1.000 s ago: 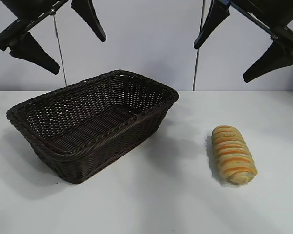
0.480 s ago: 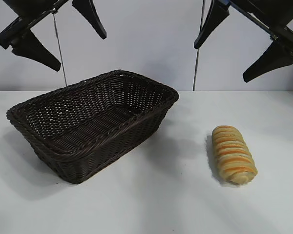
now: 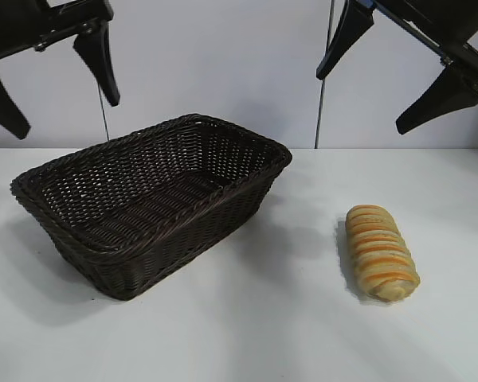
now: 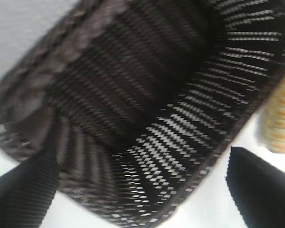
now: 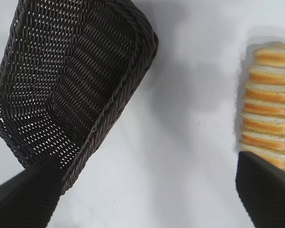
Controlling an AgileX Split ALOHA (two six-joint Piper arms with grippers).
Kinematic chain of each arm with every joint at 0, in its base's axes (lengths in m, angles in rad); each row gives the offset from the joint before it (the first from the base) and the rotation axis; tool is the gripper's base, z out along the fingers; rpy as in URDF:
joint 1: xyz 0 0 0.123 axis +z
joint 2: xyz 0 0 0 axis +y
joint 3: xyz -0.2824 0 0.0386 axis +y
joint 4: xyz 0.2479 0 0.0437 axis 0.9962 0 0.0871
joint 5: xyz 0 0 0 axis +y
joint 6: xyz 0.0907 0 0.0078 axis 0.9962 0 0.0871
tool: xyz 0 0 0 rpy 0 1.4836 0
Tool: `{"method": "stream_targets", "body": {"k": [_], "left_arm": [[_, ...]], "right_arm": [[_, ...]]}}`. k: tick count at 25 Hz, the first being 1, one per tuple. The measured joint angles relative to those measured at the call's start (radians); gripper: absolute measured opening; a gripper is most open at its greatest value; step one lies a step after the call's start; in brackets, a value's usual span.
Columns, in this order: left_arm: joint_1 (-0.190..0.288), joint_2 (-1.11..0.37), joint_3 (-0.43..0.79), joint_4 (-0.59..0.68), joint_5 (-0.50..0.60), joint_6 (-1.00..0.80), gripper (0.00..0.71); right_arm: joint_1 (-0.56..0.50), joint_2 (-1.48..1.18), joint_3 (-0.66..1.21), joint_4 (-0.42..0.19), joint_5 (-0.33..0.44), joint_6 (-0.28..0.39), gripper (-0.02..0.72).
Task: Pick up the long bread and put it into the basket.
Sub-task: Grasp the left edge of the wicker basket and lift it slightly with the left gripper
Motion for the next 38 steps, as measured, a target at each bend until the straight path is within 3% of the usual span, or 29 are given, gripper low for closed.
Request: {"method": "stream_targets", "body": {"k": [7, 18, 26, 28, 31, 33, 38], "left_arm": [[0.0, 0.008, 0.175, -0.101, -0.237, -0.013, 0.69], [0.0, 0.125, 0.19, -0.122, -0.357, -0.034, 0.674], [0.0, 0.151, 0.191, -0.127, -0.378, -0.037, 0.503], [0.0, 0.168, 0.191, -0.127, -0.371, -0.037, 0.412], [0.0, 0.171, 0.187, -0.142, -0.372, -0.045, 0.185], [0.0, 0.171, 0.174, -0.149, -0.38, -0.043, 0.104], [-0.001, 0.176, 0.138, -0.135, -0.312, -0.007, 0.099]], "right_arm": [[0.0, 0.0, 0.0, 0.0, 0.0, -0.001, 0.694], [0.0, 0.0, 0.0, 0.003, 0.001, -0.006, 0.694], [0.0, 0.0, 0.0, 0.003, 0.001, -0.006, 0.694], [0.0, 0.0, 0.0, 0.003, 0.001, -0.006, 0.694], [0.0, 0.0, 0.0, 0.004, 0.002, -0.006, 0.694], [0.0, 0.0, 0.0, 0.004, 0.003, -0.006, 0.694], [0.0, 0.0, 0.0, 0.004, 0.006, -0.006, 0.694]]}}
